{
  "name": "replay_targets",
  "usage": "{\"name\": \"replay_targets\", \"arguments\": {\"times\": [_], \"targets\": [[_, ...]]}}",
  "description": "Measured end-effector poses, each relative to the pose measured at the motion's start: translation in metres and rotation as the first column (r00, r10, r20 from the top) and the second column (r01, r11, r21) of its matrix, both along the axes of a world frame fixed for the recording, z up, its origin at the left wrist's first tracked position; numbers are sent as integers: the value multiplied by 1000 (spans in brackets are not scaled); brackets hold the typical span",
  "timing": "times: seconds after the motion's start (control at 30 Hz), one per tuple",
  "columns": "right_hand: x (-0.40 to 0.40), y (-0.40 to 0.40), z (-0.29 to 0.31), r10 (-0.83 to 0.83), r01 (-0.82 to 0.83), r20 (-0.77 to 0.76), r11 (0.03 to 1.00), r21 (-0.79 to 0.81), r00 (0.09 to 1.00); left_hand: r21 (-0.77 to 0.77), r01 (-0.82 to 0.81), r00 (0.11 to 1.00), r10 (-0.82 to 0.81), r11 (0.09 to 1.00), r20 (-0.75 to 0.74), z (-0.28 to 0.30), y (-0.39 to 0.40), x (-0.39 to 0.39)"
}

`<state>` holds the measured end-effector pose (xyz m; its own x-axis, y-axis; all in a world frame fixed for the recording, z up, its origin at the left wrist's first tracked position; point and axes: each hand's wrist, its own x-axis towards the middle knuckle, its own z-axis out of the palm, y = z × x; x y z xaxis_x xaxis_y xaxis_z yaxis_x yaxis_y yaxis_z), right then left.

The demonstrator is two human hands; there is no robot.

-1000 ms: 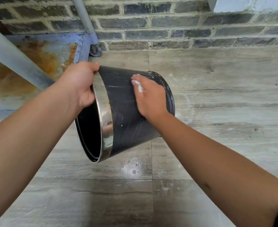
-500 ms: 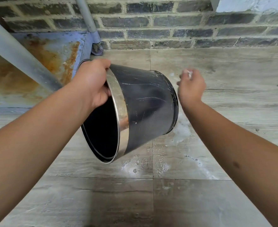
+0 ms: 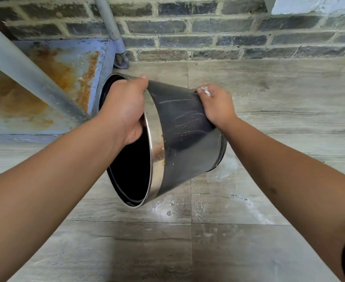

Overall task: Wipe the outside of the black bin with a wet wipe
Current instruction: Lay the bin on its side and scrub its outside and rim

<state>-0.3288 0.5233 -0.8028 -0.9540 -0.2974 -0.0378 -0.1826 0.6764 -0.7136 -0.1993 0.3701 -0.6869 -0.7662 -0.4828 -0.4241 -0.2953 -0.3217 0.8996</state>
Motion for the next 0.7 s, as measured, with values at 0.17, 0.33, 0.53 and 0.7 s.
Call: {"name": "replay_targets", "arguments": {"times": [0.17,0.33,0.53,0.7], "targets": [[1,32,-29,-148,151,75,988,-32,986,86,44,996,-38,995,-77,1,3,-7],[11,23,-4,-267,276,68,941,-194,961,-229,332,937,-348,915,-31,-21,26,19],[71,-49,53,-138,61,-102,836,-545,985,-280,236,967,-252,931,-23,-21,36,16],[56,-11,-3,-149,136,-20,945,-298,989,-312,175,984,-177,934,22,-23,19,20]]}}
